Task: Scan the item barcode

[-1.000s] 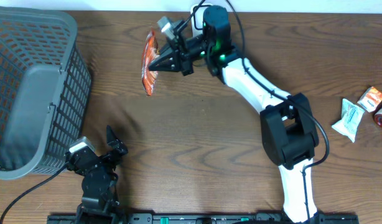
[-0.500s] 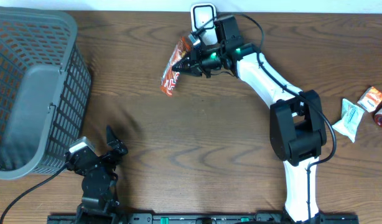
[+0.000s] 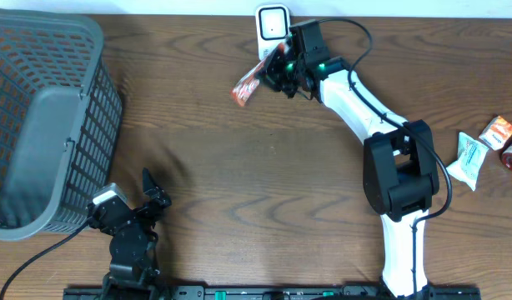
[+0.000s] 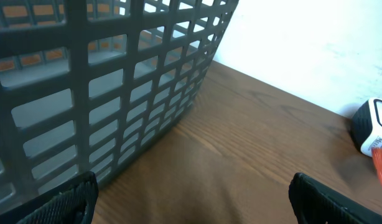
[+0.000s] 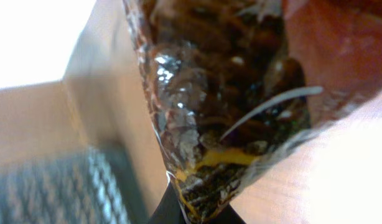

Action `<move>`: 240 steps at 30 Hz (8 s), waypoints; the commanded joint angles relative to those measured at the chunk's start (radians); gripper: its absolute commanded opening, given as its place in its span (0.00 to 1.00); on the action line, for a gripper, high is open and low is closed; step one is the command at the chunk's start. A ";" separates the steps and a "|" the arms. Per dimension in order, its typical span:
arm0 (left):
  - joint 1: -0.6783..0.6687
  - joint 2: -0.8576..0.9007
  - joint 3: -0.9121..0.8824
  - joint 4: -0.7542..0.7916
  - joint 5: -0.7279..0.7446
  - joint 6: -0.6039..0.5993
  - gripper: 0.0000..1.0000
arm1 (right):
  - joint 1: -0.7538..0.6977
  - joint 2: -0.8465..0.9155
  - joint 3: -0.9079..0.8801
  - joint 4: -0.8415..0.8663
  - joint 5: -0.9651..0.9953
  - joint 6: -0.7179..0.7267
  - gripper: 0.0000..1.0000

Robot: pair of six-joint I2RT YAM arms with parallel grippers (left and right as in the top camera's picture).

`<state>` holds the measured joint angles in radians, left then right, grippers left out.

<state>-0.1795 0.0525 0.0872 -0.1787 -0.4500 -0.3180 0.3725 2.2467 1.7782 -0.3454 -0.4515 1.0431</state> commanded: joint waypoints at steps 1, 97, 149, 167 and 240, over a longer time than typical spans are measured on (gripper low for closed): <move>0.003 -0.001 -0.025 -0.006 -0.006 -0.002 0.98 | -0.016 -0.019 0.007 0.086 0.290 0.100 0.01; 0.003 -0.001 -0.025 -0.006 -0.006 -0.002 0.98 | -0.706 -0.481 0.089 -1.053 0.621 -0.307 0.99; 0.003 -0.001 -0.025 -0.006 -0.006 -0.002 0.98 | -0.602 -2.088 -0.670 -0.400 0.346 -0.903 0.99; 0.003 -0.001 -0.025 -0.006 -0.006 -0.002 0.98 | -0.454 -2.221 -1.499 0.432 0.302 -0.857 0.99; 0.085 -0.051 -0.040 0.019 0.302 0.293 0.98 | -0.452 -2.241 -1.773 0.274 0.401 -0.857 0.99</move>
<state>-0.0990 0.0109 0.0761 -0.1528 -0.2058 -0.0841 -0.0860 0.0120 0.0074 -0.0669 -0.0555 0.1757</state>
